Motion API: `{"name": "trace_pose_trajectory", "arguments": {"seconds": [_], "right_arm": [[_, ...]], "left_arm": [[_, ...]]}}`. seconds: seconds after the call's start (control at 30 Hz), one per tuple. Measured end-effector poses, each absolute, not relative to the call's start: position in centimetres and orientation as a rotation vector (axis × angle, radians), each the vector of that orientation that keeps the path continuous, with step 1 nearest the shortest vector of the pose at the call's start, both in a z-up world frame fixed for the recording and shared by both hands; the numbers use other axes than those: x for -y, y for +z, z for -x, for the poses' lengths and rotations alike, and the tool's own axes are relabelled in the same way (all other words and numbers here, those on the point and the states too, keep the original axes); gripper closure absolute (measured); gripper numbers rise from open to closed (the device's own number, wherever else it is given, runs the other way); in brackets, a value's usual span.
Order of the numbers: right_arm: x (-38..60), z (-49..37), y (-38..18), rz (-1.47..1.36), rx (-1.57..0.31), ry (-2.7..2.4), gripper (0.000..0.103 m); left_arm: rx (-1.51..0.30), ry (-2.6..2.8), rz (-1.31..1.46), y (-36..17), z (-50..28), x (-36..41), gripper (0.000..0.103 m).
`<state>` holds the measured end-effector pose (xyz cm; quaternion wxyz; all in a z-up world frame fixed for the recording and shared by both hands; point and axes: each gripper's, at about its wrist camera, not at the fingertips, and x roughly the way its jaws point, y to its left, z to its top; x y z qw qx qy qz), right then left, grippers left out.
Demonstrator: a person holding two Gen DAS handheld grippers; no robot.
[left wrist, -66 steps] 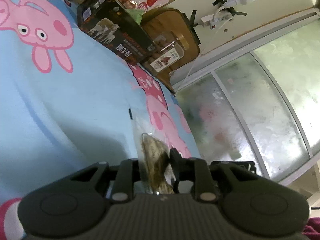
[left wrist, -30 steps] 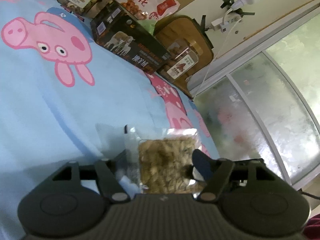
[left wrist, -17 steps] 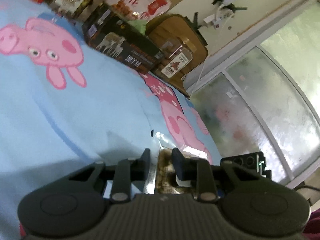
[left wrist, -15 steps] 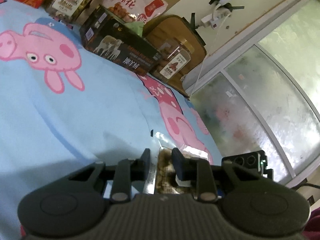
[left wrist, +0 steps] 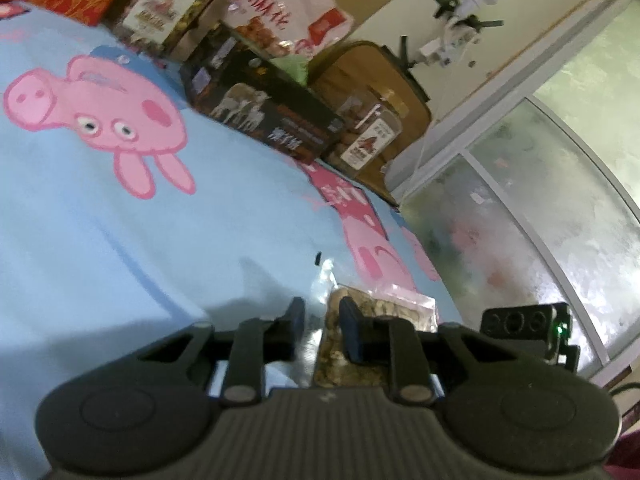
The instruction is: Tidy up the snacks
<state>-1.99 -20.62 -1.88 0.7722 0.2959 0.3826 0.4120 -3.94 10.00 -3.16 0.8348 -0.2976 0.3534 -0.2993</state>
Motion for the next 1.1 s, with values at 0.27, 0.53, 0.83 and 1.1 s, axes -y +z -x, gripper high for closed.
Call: {"name": "trace_pose_trajectory", "arguments": {"seconds": [0.27,0.53,0.83,1.1], "right_arm": [[21.9,2.0,-2.7,-0.643,-0.842,0.834,0.082],[22.7,0.7,-3.3,-0.817,-0.890,0.904,0.090],[22.9,-0.4,-2.4,-0.956,-0.897,1.016,0.090],[22.7,-1.3,-2.3,-0.974,-0.891,1.049,0.089]], "left_arm": [[-0.783,-0.629,0.633,-3.8,3.4,-9.9,0.090],[-0.706,-0.624,0.605,-2.4,4.3,-10.4,0.031],[-0.650,-0.684,0.617,-0.7,4.4,-11.0,0.020],[-0.753,-0.814,0.613,-1.4,3.5,-7.9,0.066]]}}
